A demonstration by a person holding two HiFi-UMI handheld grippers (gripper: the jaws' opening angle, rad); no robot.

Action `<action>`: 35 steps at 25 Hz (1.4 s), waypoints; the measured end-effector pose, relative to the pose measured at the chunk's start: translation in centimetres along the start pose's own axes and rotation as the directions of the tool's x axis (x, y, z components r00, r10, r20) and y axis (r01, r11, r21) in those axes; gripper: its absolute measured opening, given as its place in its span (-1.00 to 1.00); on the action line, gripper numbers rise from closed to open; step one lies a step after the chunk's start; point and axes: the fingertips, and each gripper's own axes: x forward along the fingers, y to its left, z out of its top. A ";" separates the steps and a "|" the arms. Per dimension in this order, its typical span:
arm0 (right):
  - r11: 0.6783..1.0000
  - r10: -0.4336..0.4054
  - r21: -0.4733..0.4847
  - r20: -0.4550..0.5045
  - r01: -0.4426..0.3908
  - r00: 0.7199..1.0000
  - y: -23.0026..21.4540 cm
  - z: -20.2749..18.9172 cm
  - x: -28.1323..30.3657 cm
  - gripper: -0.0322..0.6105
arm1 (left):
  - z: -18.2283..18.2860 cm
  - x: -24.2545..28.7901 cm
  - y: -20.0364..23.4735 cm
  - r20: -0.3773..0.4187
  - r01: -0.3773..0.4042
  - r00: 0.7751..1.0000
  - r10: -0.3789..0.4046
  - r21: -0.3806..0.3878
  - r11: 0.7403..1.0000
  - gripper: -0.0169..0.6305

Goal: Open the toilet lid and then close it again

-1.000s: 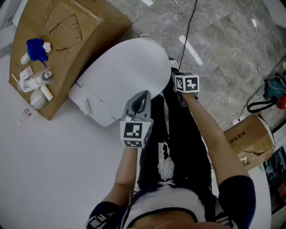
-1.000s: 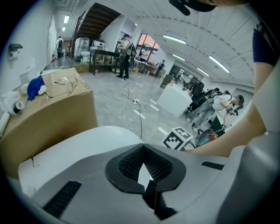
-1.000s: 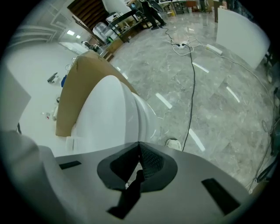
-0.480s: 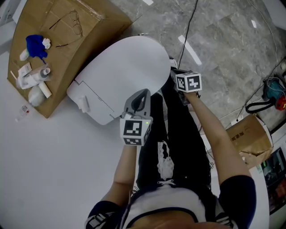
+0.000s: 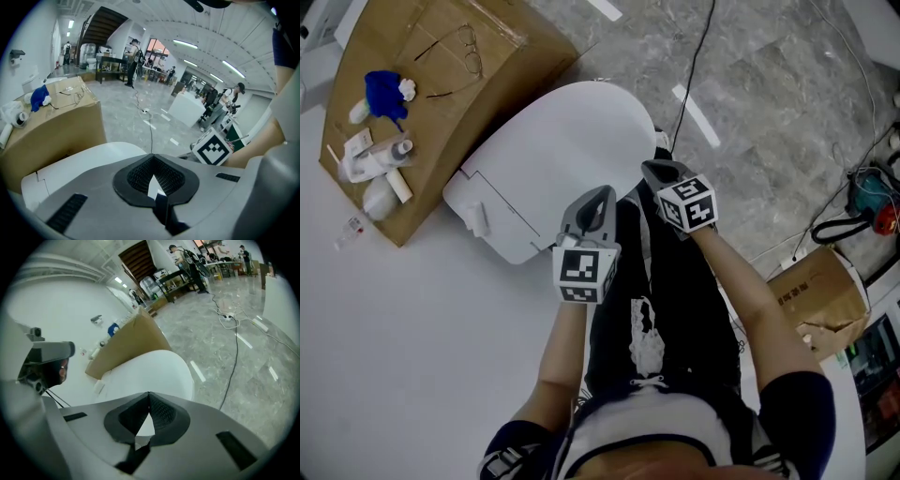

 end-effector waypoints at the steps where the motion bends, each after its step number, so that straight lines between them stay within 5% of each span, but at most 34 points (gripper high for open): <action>1: 1.000 0.022 -0.023 0.035 -0.021 0.999 1.0 0.7 -0.7 -0.88 | 0.2 -0.2 0.0 0.004 -0.001 1.000 0.001 0.002 1.000 -0.93; 9: 0.987 0.068 -0.156 0.209 -0.035 0.976 5.2 4.7 -5.3 -0.88 | 1.0 -1.4 -0.1 0.031 -0.020 0.999 0.020 0.010 1.000 -0.93; 35: 0.992 0.088 -0.103 0.226 -0.066 0.970 6.2 4.5 -6.8 -0.88 | 0.0 -1.7 -1.8 0.022 -0.013 1.000 0.012 0.028 1.000 -0.93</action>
